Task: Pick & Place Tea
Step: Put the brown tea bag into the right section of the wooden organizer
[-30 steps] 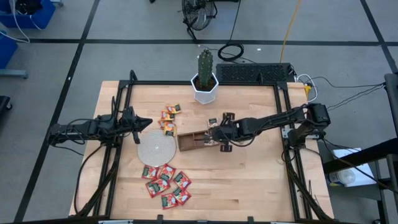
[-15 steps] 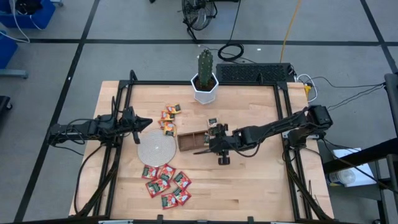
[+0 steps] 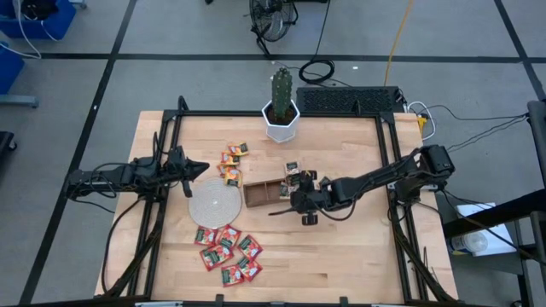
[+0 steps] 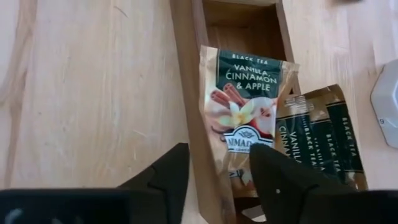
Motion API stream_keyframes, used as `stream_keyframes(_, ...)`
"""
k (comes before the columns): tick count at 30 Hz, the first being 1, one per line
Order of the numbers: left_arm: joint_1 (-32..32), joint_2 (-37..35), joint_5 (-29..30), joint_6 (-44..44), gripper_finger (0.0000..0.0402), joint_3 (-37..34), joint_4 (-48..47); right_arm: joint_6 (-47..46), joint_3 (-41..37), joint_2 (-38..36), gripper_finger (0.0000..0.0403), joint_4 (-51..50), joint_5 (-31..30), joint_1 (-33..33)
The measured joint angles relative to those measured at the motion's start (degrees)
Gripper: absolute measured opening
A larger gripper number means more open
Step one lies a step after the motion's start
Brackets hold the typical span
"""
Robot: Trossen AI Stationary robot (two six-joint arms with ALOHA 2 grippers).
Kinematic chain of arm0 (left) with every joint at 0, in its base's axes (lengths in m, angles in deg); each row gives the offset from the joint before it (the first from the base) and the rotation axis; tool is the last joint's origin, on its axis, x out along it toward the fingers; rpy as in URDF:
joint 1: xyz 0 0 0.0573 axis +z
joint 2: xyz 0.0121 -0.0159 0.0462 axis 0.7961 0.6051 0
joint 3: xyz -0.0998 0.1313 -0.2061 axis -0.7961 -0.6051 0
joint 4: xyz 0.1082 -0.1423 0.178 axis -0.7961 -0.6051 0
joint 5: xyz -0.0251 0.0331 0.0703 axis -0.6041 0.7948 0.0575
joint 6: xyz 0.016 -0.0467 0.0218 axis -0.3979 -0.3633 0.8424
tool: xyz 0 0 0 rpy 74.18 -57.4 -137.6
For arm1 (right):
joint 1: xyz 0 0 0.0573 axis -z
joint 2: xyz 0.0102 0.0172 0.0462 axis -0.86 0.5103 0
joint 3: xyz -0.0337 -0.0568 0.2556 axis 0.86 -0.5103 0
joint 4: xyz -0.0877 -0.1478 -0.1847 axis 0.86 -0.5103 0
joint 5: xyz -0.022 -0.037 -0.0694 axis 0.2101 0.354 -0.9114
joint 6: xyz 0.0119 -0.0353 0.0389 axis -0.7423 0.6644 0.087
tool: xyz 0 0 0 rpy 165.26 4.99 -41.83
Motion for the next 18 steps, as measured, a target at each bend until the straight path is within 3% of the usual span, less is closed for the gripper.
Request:
stream_keyframes(9, 0.0, 0.0, 0.0, 0.0, 0.0021, 0.0, 0.0, 0.3, -2.0, 0.0, 0.0045, 0.4, 1.5, 0.0)
stream_keyframes(18, 0.0, 0.0, 0.0, 0.0, 0.0021, 0.0, 0.0, 0.6, -4.1, 0.0, 0.0007, 4.5, 2.9, 0.0)
